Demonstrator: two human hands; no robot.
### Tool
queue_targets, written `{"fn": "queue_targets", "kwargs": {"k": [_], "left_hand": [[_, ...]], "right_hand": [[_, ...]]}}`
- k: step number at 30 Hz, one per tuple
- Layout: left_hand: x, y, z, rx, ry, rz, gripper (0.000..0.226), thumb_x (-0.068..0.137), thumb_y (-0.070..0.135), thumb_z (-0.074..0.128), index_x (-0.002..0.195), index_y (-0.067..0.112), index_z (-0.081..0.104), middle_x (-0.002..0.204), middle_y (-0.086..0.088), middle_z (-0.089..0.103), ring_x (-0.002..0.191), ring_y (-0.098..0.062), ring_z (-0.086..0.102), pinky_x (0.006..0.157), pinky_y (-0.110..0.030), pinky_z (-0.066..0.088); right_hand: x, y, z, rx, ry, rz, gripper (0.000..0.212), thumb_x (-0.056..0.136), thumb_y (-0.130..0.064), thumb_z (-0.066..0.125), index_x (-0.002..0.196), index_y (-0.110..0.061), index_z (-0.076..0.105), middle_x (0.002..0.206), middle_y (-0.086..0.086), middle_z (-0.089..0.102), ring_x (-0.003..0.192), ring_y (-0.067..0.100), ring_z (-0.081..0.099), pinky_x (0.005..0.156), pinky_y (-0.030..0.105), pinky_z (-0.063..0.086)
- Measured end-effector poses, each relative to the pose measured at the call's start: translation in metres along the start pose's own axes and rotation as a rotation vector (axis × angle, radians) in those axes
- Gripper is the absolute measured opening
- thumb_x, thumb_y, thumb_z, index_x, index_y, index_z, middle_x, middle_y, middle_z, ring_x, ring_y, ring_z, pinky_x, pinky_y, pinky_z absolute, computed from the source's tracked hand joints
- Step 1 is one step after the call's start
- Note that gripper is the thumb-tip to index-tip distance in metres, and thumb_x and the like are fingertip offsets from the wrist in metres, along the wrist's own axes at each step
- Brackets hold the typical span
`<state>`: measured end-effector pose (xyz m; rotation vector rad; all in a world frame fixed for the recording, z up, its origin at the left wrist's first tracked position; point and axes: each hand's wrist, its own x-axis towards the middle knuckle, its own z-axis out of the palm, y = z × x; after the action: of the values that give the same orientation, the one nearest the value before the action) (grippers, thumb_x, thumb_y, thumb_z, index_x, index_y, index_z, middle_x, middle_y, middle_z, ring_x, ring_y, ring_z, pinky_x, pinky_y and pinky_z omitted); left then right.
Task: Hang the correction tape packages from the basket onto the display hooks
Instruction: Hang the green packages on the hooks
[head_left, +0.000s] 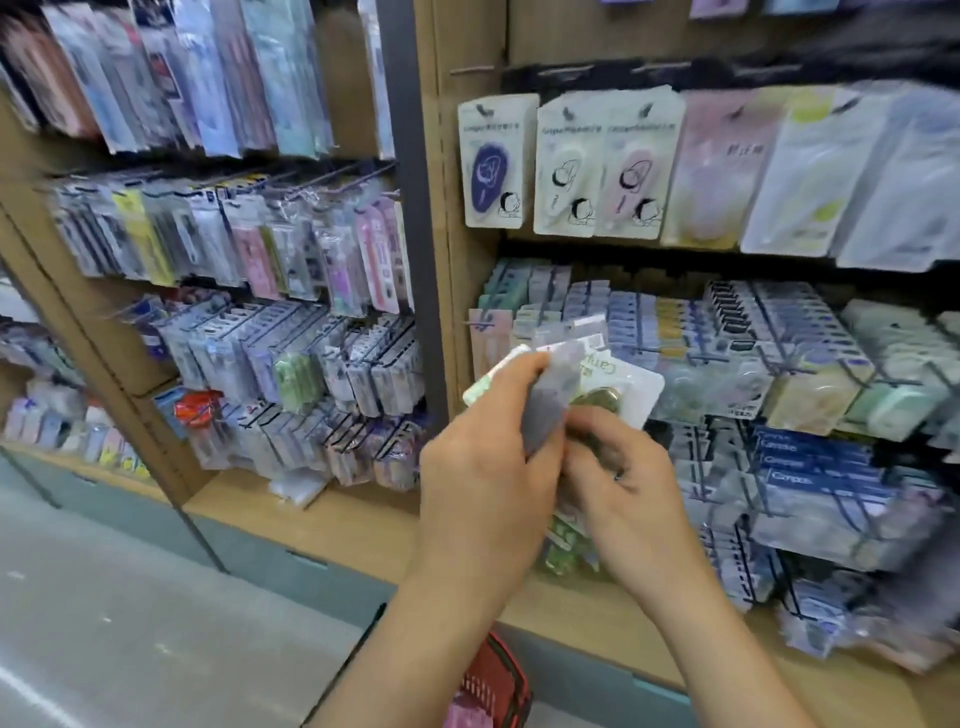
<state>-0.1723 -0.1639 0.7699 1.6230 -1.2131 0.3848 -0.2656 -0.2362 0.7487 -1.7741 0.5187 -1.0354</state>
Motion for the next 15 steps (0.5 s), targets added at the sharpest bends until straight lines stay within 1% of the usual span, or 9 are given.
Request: {"fn": "queue_targets", "kwargs": {"k": [2,4,6,7,8,10,12,14,15], "left_hand": [[0.009,0.026,0.006,-0.260,-0.269,-0.054,0.053,0.084,0.015,0.068,0.130,0.035,0.053,0.112,0.025,0.065,0.100,0.007,0.059,0.082,-0.002,0.040],[0.019,0.037,0.006,-0.527,-0.530,-0.135,0.058,0.084,0.014,0.060,0.132,0.043,0.045,0.124,0.039,0.054,0.117,0.016,0.049,0.100,-0.008,0.038],[0.029,0.041,0.007,-0.603,-0.600,-0.143,0.059,0.086,0.014,0.057,0.139,0.037,0.043,0.144,0.028,0.046,0.135,0.010,0.038,0.116,-0.024,0.032],[0.034,0.046,0.012,-0.601,-0.592,-0.132,0.060,0.086,0.014,0.058,0.140,0.035,0.043,0.148,0.021,0.045,0.138,0.006,0.036,0.119,-0.030,0.030],[0.037,0.053,0.019,-0.586,-0.566,-0.121,0.060,0.085,0.013,0.062,0.139,0.035,0.045,0.149,0.017,0.046,0.139,0.002,0.038,0.118,-0.034,0.031],[0.043,0.071,0.036,-0.564,-0.491,-0.115,0.064,0.078,0.013,0.074,0.133,0.037,0.053,0.140,0.016,0.056,0.133,-0.004,0.049,0.112,-0.038,0.040],[0.048,0.085,0.050,-0.577,-0.415,-0.111,0.069,0.069,0.014,0.087,0.127,0.038,0.058,0.127,0.018,0.064,0.119,-0.004,0.061,0.097,-0.030,0.051],[0.052,0.098,0.060,-0.640,-0.374,-0.126,0.071,0.064,0.015,0.085,0.124,0.040,0.058,0.119,0.015,0.068,0.107,-0.006,0.067,0.084,-0.022,0.055],[0.054,0.103,0.064,-0.671,-0.360,-0.130,0.070,0.065,0.015,0.083,0.125,0.042,0.057,0.118,0.012,0.069,0.106,-0.009,0.068,0.082,-0.023,0.056]], "right_hand": [[0.004,-0.014,-0.024,0.117,0.037,-0.017,0.033,0.097,-0.011,0.047,0.083,-0.024,0.074,0.083,-0.012,0.074,0.079,0.001,0.067,0.072,0.018,0.053],[0.005,-0.025,-0.054,0.220,0.087,-0.037,0.044,0.103,-0.011,0.040,0.075,-0.025,0.072,0.073,-0.022,0.072,0.071,-0.010,0.064,0.063,0.005,0.045],[0.008,-0.029,-0.076,0.276,0.029,-0.108,0.029,0.099,-0.031,0.049,0.083,-0.026,0.073,0.080,-0.021,0.074,0.078,-0.009,0.066,0.067,0.004,0.046],[0.011,-0.029,-0.087,0.251,0.000,-0.133,0.023,0.089,-0.041,0.057,0.088,-0.025,0.073,0.083,-0.018,0.074,0.080,-0.006,0.067,0.069,0.006,0.047],[0.015,-0.029,-0.099,0.229,-0.005,-0.140,0.026,0.079,-0.046,0.063,0.089,-0.024,0.072,0.082,-0.015,0.073,0.077,-0.004,0.066,0.068,0.008,0.048],[0.024,-0.030,-0.122,0.188,0.036,-0.144,0.023,0.075,-0.043,0.072,0.087,-0.024,0.072,0.078,-0.010,0.072,0.071,0.000,0.065,0.063,0.010,0.048],[0.032,-0.034,-0.142,0.162,0.047,-0.191,0.010,0.080,-0.036,0.070,0.081,-0.025,0.071,0.072,-0.011,0.068,0.067,0.002,0.062,0.061,0.011,0.046],[0.040,-0.040,-0.157,0.142,0.035,-0.256,0.010,0.084,-0.036,0.068,0.079,-0.028,0.070,0.069,-0.014,0.065,0.066,0.003,0.059,0.063,0.013,0.044],[0.046,-0.043,-0.164,0.137,0.025,-0.288,0.011,0.085,-0.038,0.066,0.081,-0.028,0.070,0.071,-0.013,0.065,0.067,0.003,0.059,0.064,0.015,0.044]]}}
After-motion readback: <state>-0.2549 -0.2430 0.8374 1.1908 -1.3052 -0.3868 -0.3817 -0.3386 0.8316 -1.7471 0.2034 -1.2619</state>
